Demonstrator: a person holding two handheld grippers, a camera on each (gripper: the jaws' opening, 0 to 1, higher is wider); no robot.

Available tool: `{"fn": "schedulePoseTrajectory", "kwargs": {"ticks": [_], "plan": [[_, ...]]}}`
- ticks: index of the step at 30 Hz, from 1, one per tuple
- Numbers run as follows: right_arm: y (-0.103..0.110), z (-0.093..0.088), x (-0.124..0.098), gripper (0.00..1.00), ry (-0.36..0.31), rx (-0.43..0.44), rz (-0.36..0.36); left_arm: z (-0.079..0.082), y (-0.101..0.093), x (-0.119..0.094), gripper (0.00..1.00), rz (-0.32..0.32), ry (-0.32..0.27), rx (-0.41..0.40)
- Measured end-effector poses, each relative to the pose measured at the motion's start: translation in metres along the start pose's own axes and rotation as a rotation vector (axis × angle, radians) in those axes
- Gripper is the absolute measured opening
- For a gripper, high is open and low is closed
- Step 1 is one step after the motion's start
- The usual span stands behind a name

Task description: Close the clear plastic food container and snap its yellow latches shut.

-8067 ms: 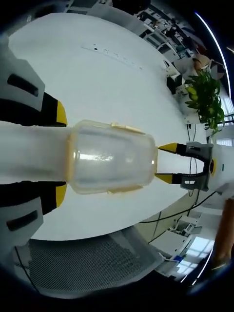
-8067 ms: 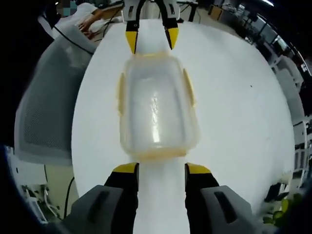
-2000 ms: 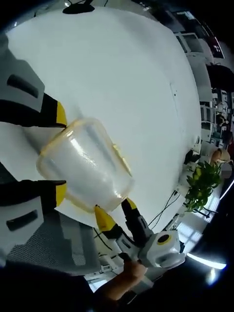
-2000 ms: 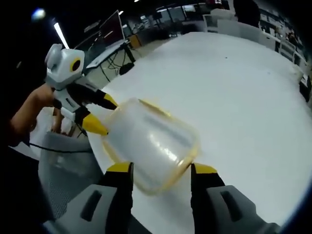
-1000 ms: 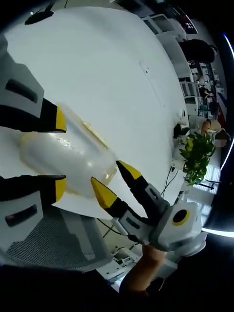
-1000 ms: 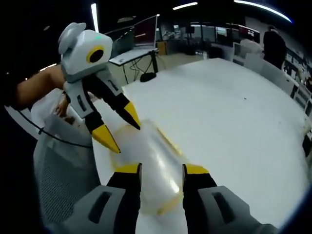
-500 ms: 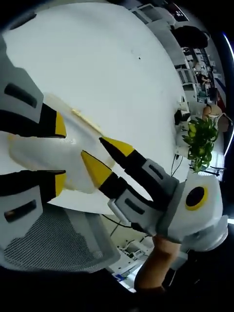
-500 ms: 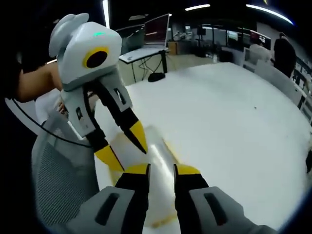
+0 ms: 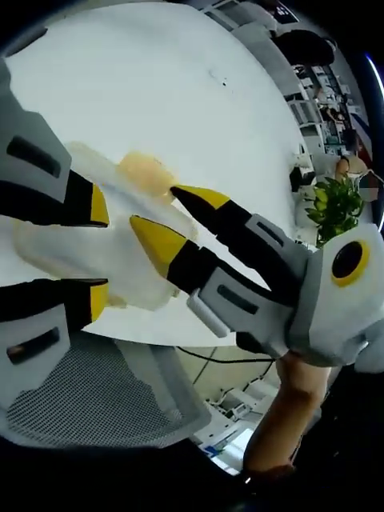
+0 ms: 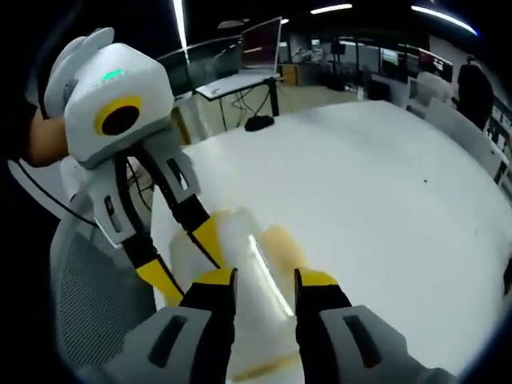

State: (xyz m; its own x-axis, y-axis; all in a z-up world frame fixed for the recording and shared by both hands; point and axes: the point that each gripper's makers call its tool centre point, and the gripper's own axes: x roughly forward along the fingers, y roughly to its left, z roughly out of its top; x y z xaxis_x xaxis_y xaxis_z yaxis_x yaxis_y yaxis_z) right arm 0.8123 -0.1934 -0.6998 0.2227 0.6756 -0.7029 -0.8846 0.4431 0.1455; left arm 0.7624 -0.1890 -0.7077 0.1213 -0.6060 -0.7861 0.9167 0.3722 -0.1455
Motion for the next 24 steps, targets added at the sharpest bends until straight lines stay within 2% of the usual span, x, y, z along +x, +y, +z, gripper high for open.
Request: {"fn": "schedulePoseTrajectory", "kwargs": {"ticks": [11, 18, 20, 24], "plan": [[-0.005, -0.004, 0.006, 0.36, 0.054, -0.027, 0.061, -0.007, -0.014, -0.003, 0.21, -0.006, 0.010, 0.046], [0.000, -0.010, 0.010, 0.37, 0.094, -0.017, 0.134, -0.011, -0.019, -0.003, 0.24, 0.007, 0.008, 0.085], [0.000, -0.012, 0.012, 0.37, 0.107, -0.016, 0.152, -0.011, -0.020, -0.003, 0.25, 0.015, 0.005, 0.108], [0.001, -0.011, 0.014, 0.37, 0.127, -0.027, 0.181, -0.013, -0.022, -0.003, 0.26, 0.033, 0.010, 0.222]]}}
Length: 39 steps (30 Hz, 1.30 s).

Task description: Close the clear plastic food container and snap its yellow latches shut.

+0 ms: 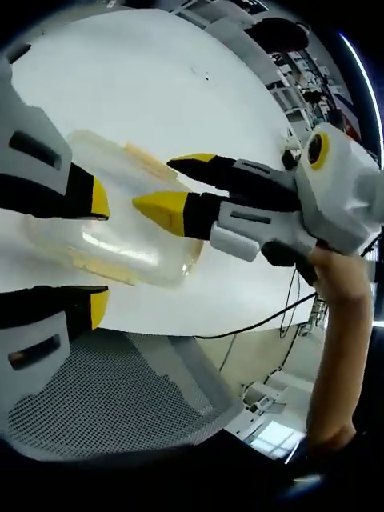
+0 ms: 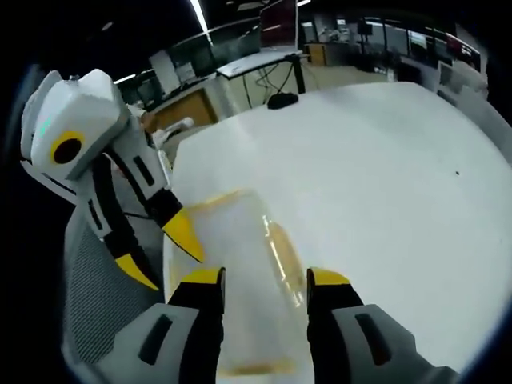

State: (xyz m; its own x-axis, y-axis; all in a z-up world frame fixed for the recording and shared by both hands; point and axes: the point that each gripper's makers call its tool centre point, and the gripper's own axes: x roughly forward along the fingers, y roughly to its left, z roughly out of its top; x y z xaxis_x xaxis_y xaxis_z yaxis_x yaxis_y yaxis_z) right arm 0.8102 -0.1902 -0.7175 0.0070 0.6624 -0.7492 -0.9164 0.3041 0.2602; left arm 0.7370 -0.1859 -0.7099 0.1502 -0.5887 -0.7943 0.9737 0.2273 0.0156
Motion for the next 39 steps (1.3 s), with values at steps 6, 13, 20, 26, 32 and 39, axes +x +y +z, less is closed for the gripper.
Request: {"fn": "schedulePoseTrajectory", "kwargs": {"ticks": [6, 13, 20, 26, 32, 39], "plan": [[0.000, 0.005, 0.003, 0.37, 0.038, -0.042, 0.035, -0.001, -0.002, 0.002, 0.27, 0.035, 0.006, 0.086], [0.003, 0.003, 0.007, 0.37, 0.100, -0.067, 0.087, -0.003, -0.003, 0.004, 0.29, 0.071, 0.004, 0.194], [0.005, -0.001, 0.009, 0.37, 0.157, -0.075, 0.120, -0.003, -0.004, 0.007, 0.32, 0.121, -0.007, 0.259], [0.005, -0.001, 0.010, 0.38, 0.187, -0.085, 0.138, -0.001, 0.000, 0.008, 0.28, 0.158, -0.012, 0.295], [0.005, -0.001, 0.012, 0.38, 0.229, -0.095, 0.159, -0.001, 0.000, 0.010, 0.29, 0.162, -0.011, 0.315], [0.007, -0.003, 0.014, 0.38, 0.274, -0.088, 0.180, 0.000, 0.002, 0.012, 0.30, 0.175, 0.003, 0.349]]}}
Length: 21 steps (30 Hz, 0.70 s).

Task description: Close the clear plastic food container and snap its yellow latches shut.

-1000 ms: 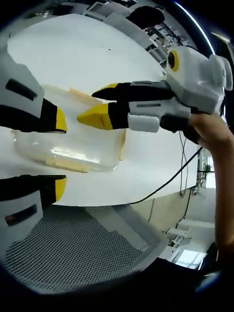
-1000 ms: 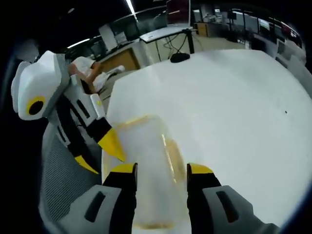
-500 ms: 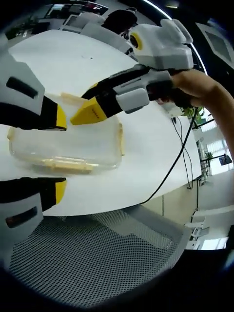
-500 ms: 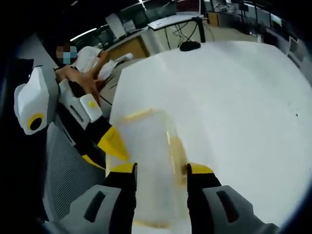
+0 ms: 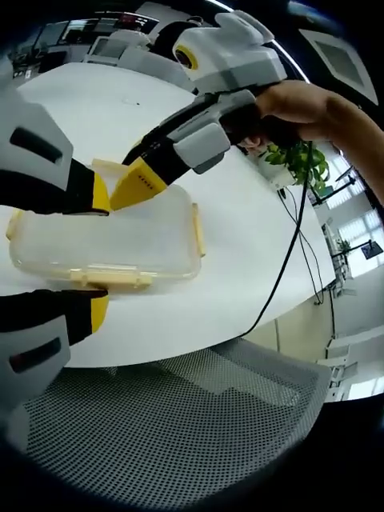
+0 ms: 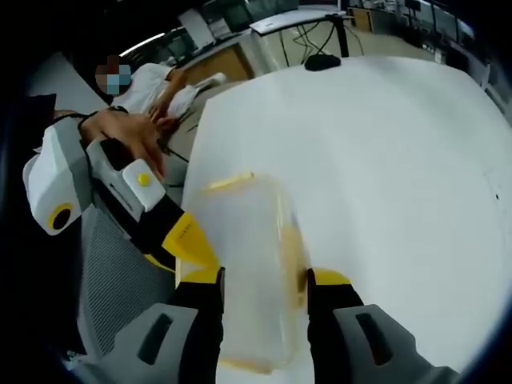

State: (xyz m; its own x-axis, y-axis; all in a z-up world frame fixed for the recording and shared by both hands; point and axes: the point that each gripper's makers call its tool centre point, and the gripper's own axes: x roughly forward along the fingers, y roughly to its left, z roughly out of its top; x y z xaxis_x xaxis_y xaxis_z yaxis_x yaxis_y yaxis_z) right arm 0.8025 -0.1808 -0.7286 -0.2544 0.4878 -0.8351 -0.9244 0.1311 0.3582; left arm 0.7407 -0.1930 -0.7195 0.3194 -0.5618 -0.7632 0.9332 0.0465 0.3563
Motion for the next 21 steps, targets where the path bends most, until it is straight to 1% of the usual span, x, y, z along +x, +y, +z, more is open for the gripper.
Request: {"fn": "schedulePoseTrajectory", "kwargs": {"ticks": [1, 6, 10, 11, 12, 13, 14, 15, 16, 17, 19, 21], "plan": [[0.0007, -0.0001, -0.0003, 0.38, 0.006, -0.016, 0.008, -0.0002, 0.0006, 0.0001, 0.30, -0.002, 0.000, -0.004], [0.0023, 0.0009, 0.0008, 0.37, 0.050, -0.040, 0.009, -0.0008, 0.0014, 0.0009, 0.29, -0.001, 0.002, -0.008], [0.0017, 0.0013, 0.0017, 0.35, 0.085, -0.030, -0.004, -0.0015, 0.0025, 0.0017, 0.27, 0.003, 0.008, -0.003], [0.0015, 0.0013, 0.0017, 0.35, 0.087, -0.028, -0.005, -0.0029, 0.0026, 0.0015, 0.25, 0.006, 0.016, -0.005], [-0.0006, -0.0008, 0.0008, 0.34, 0.095, -0.010, -0.019, -0.0034, 0.0078, 0.0033, 0.25, 0.036, 0.027, 0.033], [0.0013, -0.0006, 0.0020, 0.33, 0.092, -0.011, -0.008, -0.0051, 0.0046, 0.0016, 0.25, 0.023, 0.014, 0.000], [0.0019, -0.0005, 0.0021, 0.32, 0.091, -0.009, -0.004, -0.0059, 0.0045, 0.0015, 0.25, 0.019, 0.010, -0.008], [0.0023, -0.0008, 0.0017, 0.31, 0.092, -0.008, -0.003, -0.0050, 0.0058, 0.0006, 0.25, 0.018, 0.007, -0.003], [-0.0023, 0.0048, 0.0024, 0.31, 0.063, -0.043, 0.010, -0.0049, 0.0060, 0.0005, 0.25, 0.006, 0.009, 0.004], [-0.0040, 0.0005, -0.0010, 0.30, 0.084, -0.014, 0.001, -0.0043, 0.0067, 0.0019, 0.25, 0.011, 0.011, 0.001], [-0.0012, -0.0005, 0.0001, 0.30, 0.081, -0.012, 0.005, -0.0031, 0.0074, 0.0024, 0.26, 0.012, 0.014, 0.015], [0.0010, -0.0007, 0.0006, 0.31, 0.080, -0.018, -0.004, -0.0023, 0.0065, 0.0017, 0.26, 0.008, 0.011, 0.011]]}}
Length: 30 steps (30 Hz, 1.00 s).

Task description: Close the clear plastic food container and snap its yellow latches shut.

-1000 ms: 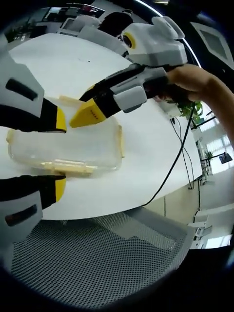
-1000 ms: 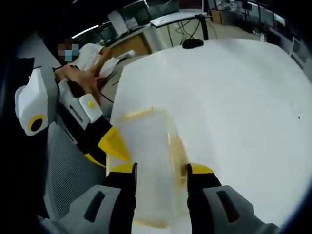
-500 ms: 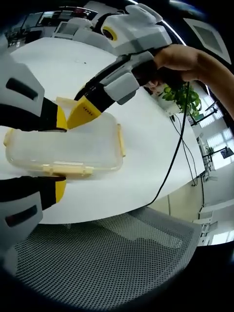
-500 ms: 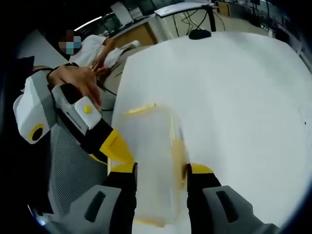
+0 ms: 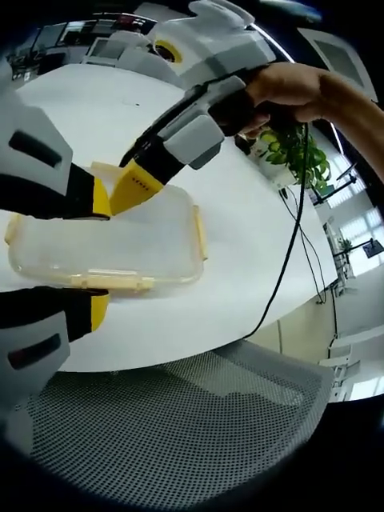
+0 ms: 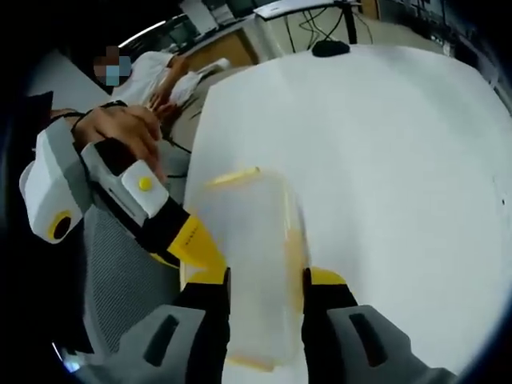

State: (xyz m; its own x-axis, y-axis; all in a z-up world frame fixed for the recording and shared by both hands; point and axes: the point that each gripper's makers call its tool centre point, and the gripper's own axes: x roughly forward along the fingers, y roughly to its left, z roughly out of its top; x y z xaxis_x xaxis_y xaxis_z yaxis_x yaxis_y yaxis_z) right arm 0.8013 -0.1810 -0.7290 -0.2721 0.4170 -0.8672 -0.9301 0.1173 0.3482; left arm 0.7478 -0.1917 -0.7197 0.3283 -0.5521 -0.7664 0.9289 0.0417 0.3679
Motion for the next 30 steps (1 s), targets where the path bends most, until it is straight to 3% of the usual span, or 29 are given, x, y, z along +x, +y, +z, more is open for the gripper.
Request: {"fn": "schedulePoseTrajectory", "kwargs": {"ticks": [7, 20, 23, 30], "plan": [[-0.001, -0.001, -0.003, 0.34, -0.034, 0.025, -0.012, 0.002, -0.001, -0.001, 0.27, -0.002, -0.014, 0.018], [0.000, 0.001, -0.004, 0.35, -0.046, 0.049, -0.051, 0.004, 0.000, -0.002, 0.29, -0.008, -0.055, -0.086], [-0.003, 0.002, -0.007, 0.35, -0.060, 0.066, -0.071, 0.003, -0.002, -0.002, 0.36, -0.016, -0.047, -0.118], [-0.004, 0.002, -0.015, 0.38, -0.092, 0.061, -0.108, 0.000, -0.004, -0.006, 0.38, -0.017, -0.033, -0.136]]}}
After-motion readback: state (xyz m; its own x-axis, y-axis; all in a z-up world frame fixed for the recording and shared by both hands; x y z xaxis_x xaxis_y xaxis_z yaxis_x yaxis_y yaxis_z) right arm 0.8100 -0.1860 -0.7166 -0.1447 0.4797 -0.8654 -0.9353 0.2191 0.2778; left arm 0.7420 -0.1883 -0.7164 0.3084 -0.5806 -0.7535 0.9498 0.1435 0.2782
